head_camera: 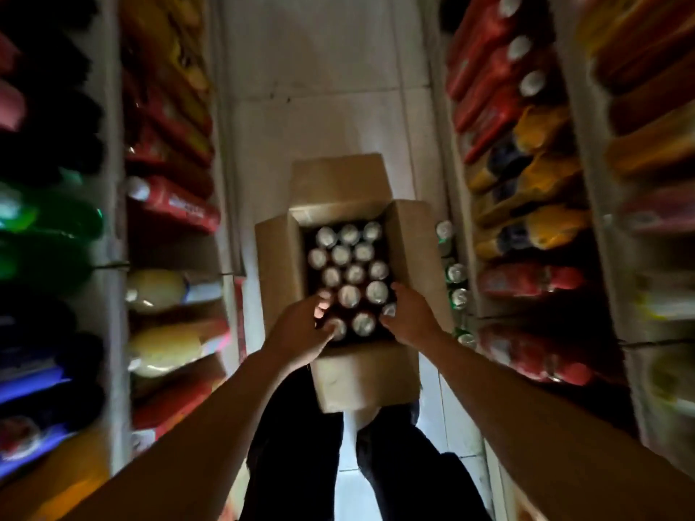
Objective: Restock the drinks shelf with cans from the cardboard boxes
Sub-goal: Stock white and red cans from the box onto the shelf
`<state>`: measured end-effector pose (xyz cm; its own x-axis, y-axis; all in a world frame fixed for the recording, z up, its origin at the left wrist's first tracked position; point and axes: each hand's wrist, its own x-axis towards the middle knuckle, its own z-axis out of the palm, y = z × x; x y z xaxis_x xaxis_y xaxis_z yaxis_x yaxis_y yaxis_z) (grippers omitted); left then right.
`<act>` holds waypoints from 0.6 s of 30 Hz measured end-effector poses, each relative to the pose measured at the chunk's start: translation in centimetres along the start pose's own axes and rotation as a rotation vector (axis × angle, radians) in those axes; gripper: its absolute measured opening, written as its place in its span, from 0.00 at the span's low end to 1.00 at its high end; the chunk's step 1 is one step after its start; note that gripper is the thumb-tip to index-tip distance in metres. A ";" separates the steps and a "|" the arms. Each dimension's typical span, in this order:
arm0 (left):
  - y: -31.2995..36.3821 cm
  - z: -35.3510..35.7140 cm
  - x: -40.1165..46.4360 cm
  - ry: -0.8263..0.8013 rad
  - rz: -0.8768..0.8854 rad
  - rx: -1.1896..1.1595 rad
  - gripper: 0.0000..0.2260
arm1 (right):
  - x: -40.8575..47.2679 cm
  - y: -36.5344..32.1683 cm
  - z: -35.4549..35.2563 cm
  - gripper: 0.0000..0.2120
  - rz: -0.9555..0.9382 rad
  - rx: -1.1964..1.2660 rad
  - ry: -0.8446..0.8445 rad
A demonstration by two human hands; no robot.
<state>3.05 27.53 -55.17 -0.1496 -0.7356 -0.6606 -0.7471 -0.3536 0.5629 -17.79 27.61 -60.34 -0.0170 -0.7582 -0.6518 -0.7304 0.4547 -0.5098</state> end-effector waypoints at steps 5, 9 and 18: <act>-5.2 2.7 3.0 0.046 -0.039 -0.049 0.19 | 8.9 5.4 7.0 0.36 0.006 -0.131 0.010; -7.6 3.0 5.2 0.078 -0.011 -0.063 0.19 | 11.3 5.5 8.8 0.36 0.023 -0.138 0.039; -7.0 3.9 4.1 0.056 -0.016 -0.047 0.18 | 8.7 4.2 6.7 0.28 0.017 -0.086 0.132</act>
<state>5.09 29.24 -63.75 -0.1007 -0.7604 -0.6416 -0.7177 -0.3911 0.5762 -16.44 26.05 -71.89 -0.1157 -0.8079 -0.5779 -0.7849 0.4309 -0.4453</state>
